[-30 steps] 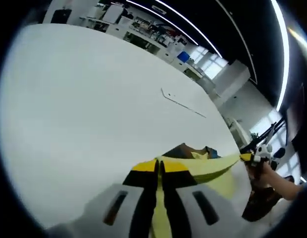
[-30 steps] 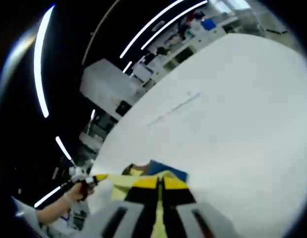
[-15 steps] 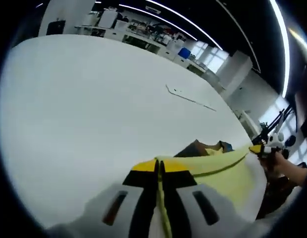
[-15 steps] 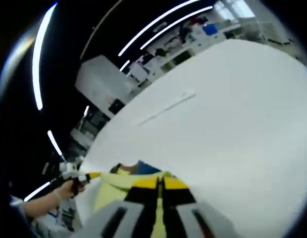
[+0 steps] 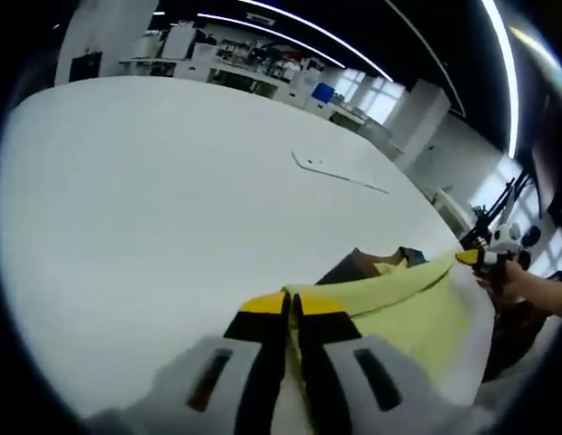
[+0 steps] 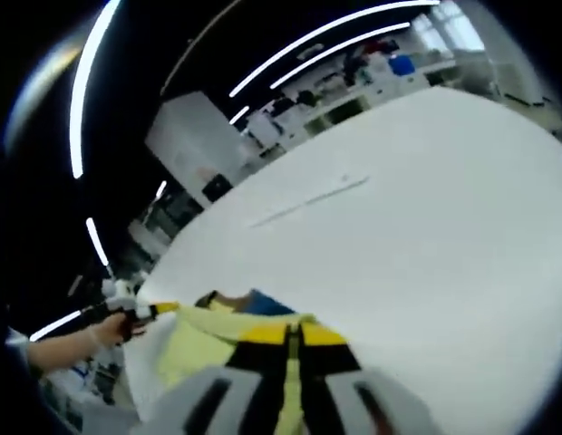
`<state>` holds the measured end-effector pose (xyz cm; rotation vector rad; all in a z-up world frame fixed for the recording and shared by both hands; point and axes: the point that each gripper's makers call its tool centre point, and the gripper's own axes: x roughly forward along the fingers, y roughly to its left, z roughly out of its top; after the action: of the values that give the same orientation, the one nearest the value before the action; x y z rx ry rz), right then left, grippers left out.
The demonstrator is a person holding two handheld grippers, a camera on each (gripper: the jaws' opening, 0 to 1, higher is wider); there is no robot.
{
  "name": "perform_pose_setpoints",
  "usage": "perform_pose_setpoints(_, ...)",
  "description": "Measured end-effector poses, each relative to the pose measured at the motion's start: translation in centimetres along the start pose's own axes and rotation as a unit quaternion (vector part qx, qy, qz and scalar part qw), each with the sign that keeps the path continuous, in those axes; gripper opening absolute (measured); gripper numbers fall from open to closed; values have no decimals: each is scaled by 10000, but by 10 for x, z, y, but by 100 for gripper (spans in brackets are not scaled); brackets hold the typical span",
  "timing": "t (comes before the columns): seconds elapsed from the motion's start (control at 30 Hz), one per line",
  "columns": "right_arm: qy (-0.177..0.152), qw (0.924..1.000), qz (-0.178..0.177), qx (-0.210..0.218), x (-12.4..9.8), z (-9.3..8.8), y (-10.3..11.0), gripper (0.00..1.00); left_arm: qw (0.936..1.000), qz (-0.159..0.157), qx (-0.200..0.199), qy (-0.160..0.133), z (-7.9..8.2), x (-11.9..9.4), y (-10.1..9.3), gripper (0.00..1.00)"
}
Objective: Fold the garment on the visible template until the final outline fits inside the template.
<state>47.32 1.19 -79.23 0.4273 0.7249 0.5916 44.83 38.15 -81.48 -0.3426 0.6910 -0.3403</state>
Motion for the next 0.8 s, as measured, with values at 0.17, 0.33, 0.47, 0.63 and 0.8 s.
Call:
perform_pose_setpoints(0.17,16,9996,21,-266,-5,1,1,13,9989,-234,413,51,-2,-5,-13,16)
perform_pose_setpoints(0.33,82,9977,64,-669,-8,-8,7,31,9969,-427,653,44,-4,-14,-19,33)
perform_pose_setpoints(0.47,144,9939,74,-1094,-8,-10,8,47,9946,-523,901,25,-8,-18,-26,49)
perform_pose_setpoints(0.63,264,9864,8,-1621,-8,-22,11,71,9882,-951,1204,0,-14,-21,-42,76)
perform_pose_setpoints(0.8,437,9807,137,-1900,-9,-38,21,76,9839,-1200,1326,64,-25,-24,-58,85)
